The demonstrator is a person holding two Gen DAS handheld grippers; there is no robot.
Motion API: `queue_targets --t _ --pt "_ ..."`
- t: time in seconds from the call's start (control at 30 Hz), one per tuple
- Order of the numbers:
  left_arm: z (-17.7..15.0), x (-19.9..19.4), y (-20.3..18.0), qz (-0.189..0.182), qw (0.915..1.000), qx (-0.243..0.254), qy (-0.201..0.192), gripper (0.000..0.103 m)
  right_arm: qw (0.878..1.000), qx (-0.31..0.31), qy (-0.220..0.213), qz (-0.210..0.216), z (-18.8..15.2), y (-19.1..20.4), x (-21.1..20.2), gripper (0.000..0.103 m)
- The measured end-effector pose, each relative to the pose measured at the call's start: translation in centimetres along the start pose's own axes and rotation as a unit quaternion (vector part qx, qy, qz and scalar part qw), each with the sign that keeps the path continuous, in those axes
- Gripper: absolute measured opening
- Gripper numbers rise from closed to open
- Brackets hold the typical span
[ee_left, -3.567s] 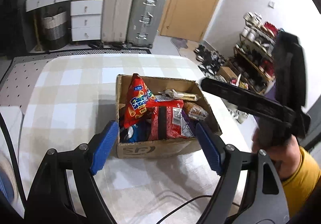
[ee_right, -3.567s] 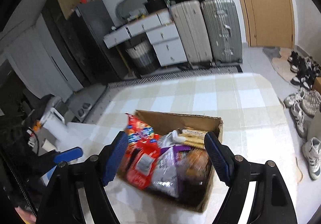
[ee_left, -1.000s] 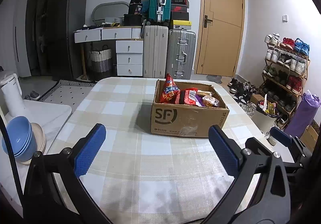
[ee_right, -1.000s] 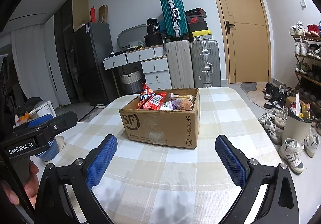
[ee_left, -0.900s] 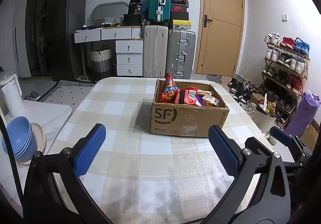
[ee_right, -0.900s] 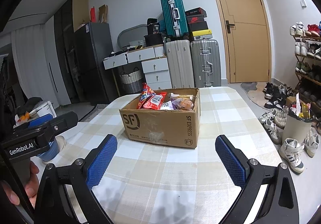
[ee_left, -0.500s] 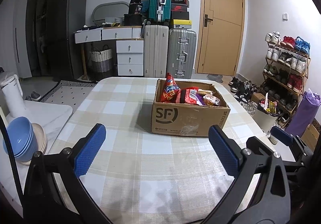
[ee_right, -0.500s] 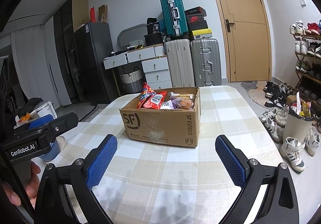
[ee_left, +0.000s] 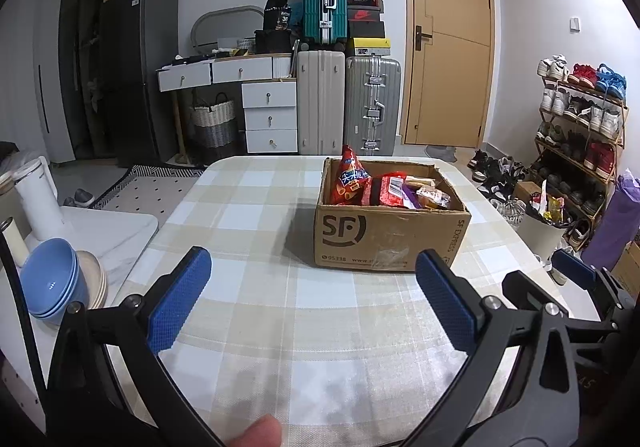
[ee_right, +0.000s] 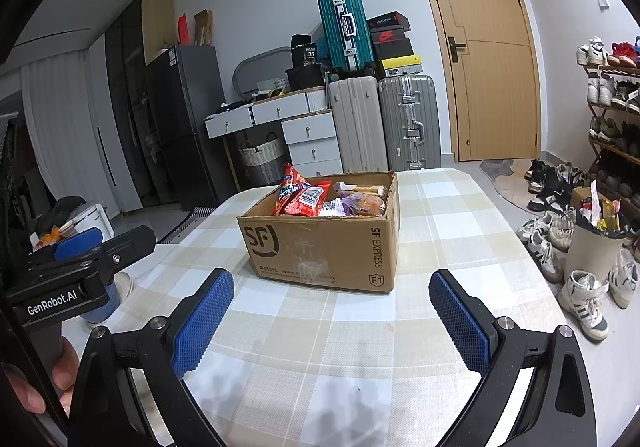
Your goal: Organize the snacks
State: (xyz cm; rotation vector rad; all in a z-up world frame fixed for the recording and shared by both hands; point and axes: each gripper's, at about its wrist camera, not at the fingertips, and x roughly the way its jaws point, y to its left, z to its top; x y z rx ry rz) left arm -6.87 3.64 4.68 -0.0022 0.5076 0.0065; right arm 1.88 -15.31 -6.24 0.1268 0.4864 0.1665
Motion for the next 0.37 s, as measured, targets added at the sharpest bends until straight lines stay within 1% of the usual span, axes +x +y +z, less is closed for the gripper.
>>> queue_targets --t 0.17,0.3,0.37 --pt "-0.12 0.20 0.29 0.008 1.0000 -0.002 0.003 0.102 1.000 0.000 0.000 0.000 -0.04 0.03 0.01 0.100" --pt "0.09 0.13 0.64 -0.004 0.9999 -0.016 -0.004 0.102 1.000 0.000 0.001 0.000 -0.03 0.02 0.00 0.100" --pt "0.13 0.25 0.80 0.004 0.9998 -0.017 -0.001 0.102 1.000 0.000 -0.001 0.000 -0.03 0.03 -0.01 0.100"
